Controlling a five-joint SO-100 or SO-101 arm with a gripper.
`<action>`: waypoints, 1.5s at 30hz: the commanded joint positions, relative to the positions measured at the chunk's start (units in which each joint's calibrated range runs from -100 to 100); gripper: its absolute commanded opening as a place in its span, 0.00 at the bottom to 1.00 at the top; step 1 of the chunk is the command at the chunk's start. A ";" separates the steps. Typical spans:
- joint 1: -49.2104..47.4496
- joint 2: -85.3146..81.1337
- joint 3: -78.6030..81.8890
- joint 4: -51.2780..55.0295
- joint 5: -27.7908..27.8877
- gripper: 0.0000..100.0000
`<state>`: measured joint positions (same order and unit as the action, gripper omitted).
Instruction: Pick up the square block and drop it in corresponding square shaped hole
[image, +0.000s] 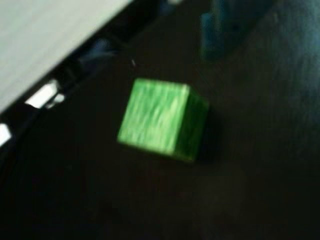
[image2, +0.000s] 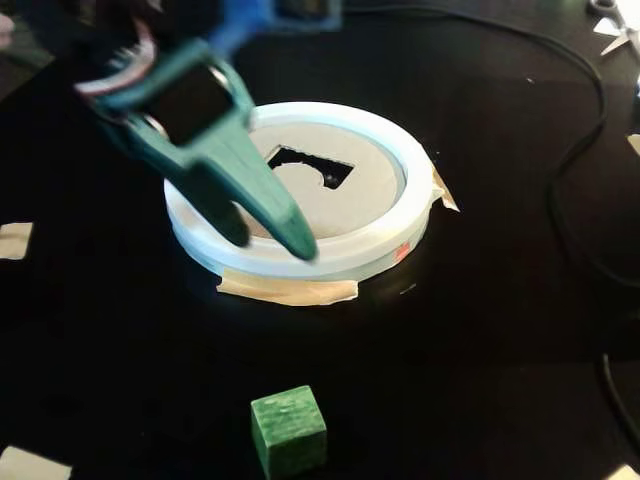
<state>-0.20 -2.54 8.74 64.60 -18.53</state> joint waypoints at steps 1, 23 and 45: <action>1.32 9.39 -13.84 -0.52 -3.03 0.83; 6.19 25.51 -17.75 -0.52 -3.27 0.83; 2.32 27.66 -18.03 -0.72 -5.18 0.81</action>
<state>3.40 25.72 -4.34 64.60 -23.37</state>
